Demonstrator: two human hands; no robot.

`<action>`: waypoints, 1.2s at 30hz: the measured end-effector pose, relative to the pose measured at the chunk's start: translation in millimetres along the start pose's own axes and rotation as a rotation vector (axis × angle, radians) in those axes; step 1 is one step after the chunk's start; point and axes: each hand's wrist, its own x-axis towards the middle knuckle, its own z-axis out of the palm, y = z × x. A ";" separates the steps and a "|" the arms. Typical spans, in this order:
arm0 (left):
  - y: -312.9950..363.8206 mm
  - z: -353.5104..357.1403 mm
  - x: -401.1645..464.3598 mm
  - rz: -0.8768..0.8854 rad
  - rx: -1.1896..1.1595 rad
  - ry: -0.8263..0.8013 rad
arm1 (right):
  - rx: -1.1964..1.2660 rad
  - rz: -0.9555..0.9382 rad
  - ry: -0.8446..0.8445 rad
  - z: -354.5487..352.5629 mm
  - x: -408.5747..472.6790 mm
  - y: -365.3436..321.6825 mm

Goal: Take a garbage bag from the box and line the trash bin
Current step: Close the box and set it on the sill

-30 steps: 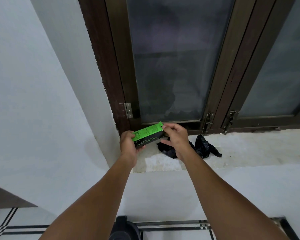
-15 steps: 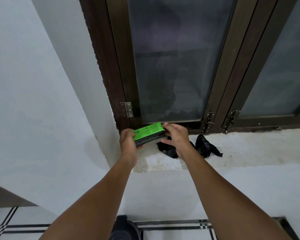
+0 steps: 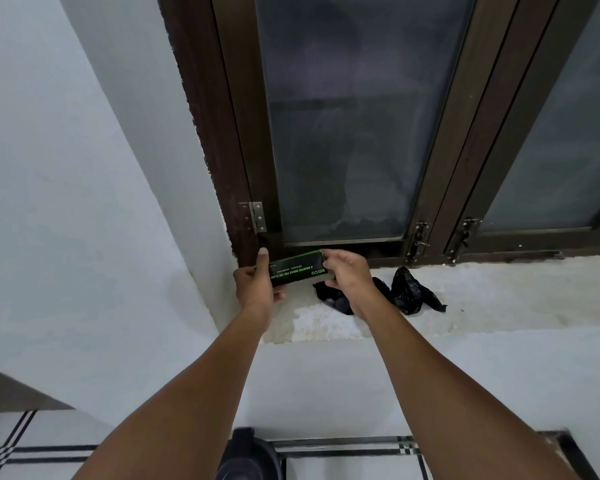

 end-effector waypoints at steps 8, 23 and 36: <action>-5.7 -1.0 4.8 0.043 0.202 0.104 | -0.076 0.088 0.043 20.2 12.9 33.6; -23.6 -4.8 11.2 0.172 0.405 0.155 | -0.196 0.051 -0.049 29.3 13.6 46.2; -40.6 58.0 -43.5 0.569 0.643 -0.046 | -1.427 -0.003 0.341 -61.0 -17.6 53.0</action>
